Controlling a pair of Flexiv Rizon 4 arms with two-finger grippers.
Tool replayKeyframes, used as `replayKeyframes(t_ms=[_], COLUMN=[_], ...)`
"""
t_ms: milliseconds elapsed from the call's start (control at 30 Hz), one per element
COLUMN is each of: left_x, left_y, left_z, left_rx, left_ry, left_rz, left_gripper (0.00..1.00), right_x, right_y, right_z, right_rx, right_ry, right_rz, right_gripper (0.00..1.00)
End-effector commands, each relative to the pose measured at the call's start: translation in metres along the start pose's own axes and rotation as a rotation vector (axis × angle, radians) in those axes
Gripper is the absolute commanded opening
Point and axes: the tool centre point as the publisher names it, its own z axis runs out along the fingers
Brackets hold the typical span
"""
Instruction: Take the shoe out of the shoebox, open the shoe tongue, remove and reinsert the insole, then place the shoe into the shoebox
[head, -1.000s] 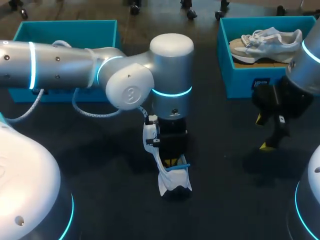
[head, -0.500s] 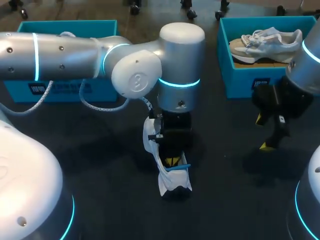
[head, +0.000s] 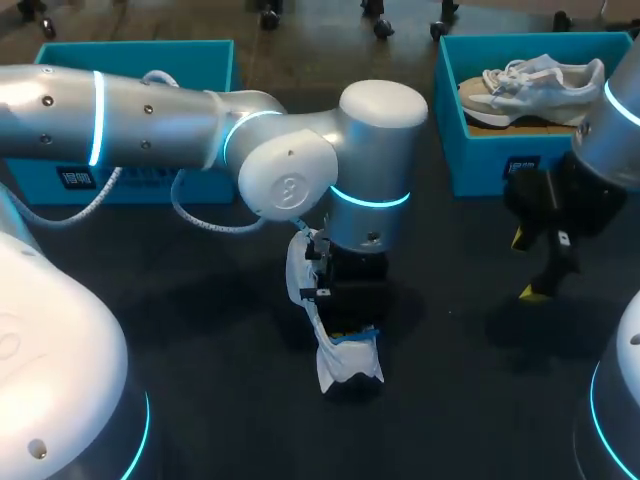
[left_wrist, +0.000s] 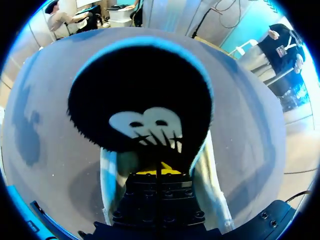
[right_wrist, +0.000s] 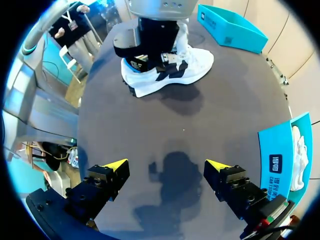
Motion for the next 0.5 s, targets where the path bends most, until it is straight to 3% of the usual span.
replayKeyframes(t_ms=[33,300,400,500], left_x=[-0.001,0.003,0.005,0.009], left_y=[0.016,0.05,0.052,0.04], left_z=[0.025,0.004,-0.006,-0.022], left_rx=[-0.008,-0.129,-0.129,-0.078], left_ry=[-0.024,-0.082,-0.093,-0.099], left_rz=[-0.009,-0.094,-0.096,-0.073], left_gripper=[0.0,0.0,0.0,0.0], right_x=[0.0,0.0,0.0,0.0], right_y=[0.0,0.0,0.0,0.0], right_z=[0.001,0.001,0.001,0.001], right_rx=[0.002,0.002,0.002,0.002], right_ry=[0.0,0.0,0.0,0.0], right_rz=[0.0,0.0,0.0,0.0], right_gripper=[1.0,1.0,1.0,1.0])
